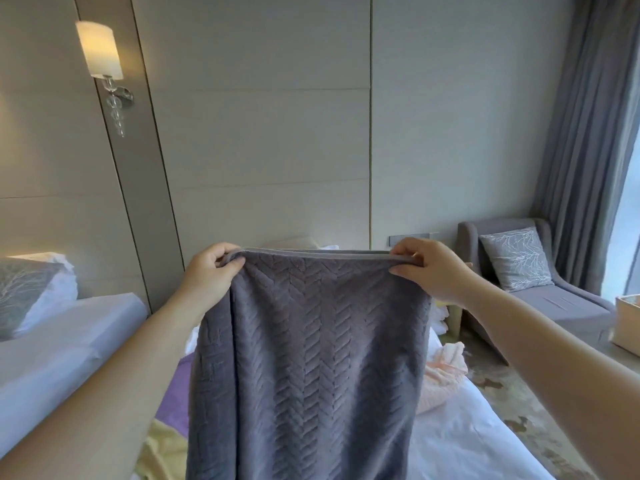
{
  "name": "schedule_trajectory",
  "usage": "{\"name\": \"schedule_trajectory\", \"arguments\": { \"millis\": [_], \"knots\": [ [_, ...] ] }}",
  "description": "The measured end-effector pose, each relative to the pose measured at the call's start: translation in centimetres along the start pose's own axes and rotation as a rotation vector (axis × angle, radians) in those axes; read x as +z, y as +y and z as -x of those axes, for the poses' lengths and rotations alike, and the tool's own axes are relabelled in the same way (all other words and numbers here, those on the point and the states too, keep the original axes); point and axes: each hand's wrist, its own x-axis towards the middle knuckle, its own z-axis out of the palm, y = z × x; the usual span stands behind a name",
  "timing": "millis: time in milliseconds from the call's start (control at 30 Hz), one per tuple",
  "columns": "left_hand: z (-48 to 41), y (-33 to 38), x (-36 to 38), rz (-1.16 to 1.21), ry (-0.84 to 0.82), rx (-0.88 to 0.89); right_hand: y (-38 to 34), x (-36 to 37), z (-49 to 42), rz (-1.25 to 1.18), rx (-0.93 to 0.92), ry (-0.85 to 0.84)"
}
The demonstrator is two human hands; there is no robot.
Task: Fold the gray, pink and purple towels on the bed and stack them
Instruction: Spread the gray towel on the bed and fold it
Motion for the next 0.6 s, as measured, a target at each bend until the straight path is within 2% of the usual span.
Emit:
{"name": "schedule_trajectory", "arguments": {
  "millis": [100,167,233,367,467,533,600],
  "knots": [
    [-0.1,-0.2,-0.5,-0.036,0.025,-0.032,-1.5,-0.7,-1.4,0.062,0.02,0.107],
    [-0.2,-0.5,-0.7,-0.095,0.043,-0.034,-2.3,-1.3,-2.1,0.142,0.045,0.08],
    [-0.2,-0.9,-0.8,-0.16,0.017,-0.057,-3.0,-1.5,-2.4,0.119,0.051,0.026],
    [0.1,-1.9,-0.6,-0.157,-0.116,-0.163,-3.2,-1.8,-2.0,-0.047,0.124,-0.104],
    [1.3,-1.7,0.6,0.012,-0.176,-0.217,-2.9,-0.8,-1.4,-0.357,0.245,-0.077],
    [2.1,-0.8,2.2,0.161,-0.226,-0.179,-3.1,0.6,-0.9,-0.462,0.3,0.003],
    [2.9,0.5,4.0,0.127,-0.316,-0.079,-3.7,2.3,-0.3,-0.493,0.278,-0.003]
  ]
}}
